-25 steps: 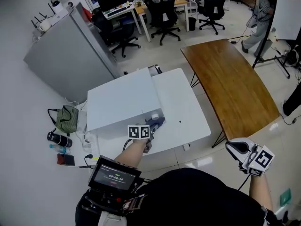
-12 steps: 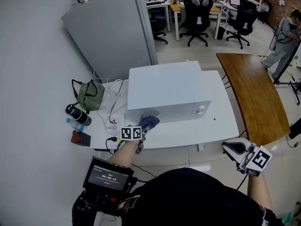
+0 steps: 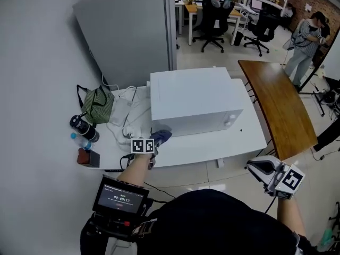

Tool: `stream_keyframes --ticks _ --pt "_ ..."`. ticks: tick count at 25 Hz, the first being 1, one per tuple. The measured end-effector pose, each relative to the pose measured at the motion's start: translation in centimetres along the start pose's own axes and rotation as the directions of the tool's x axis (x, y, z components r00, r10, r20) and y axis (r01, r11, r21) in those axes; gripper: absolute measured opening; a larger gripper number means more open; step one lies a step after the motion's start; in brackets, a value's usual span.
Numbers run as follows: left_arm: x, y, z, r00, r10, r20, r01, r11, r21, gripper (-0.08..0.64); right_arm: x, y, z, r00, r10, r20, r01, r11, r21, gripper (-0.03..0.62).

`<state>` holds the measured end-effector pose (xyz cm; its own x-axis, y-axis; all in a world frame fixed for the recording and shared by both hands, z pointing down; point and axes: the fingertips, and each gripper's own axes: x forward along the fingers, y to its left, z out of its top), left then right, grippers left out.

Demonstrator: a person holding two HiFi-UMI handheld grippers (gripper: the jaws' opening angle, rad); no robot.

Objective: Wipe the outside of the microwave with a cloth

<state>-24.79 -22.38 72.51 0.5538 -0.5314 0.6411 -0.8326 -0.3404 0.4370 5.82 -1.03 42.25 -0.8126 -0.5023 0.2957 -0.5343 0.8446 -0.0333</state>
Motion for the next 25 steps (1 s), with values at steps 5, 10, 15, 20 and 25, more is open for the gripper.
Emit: stream_keyframes --ticks 5,10,15,20,25 --pt "4.5 -4.1 -0.1 0.997 -0.001 -0.071 0.005 0.999 0.051 0.057 -5.2 -2.5 -2.2 0.997 -0.072 0.025 0.071 0.997 0.026 0.006" --pt "11.6 -12.4 0.1 0.99 -0.01 -0.138 0.024 0.994 0.106 0.058 -13.4 -7.8 -6.6 0.987 -0.151 0.06 0.146 0.986 0.077 0.006" --pt "19.8 -21.7 0.4 0.983 -0.036 -0.181 0.065 0.985 0.158 0.058 -22.3 -13.6 -10.2 0.964 -0.252 0.088 0.239 0.962 0.132 0.006" --pt "23.4 -24.9 -0.4 0.977 -0.001 -0.211 0.034 0.988 0.152 0.058 -28.0 -15.8 -13.2 0.947 -0.313 0.069 0.298 0.94 0.164 0.006" --pt "22.2 -24.2 -0.4 0.981 0.0 -0.194 0.033 0.986 0.166 0.058 -27.3 -15.2 -13.7 0.954 -0.293 0.059 0.279 0.945 0.17 0.006"
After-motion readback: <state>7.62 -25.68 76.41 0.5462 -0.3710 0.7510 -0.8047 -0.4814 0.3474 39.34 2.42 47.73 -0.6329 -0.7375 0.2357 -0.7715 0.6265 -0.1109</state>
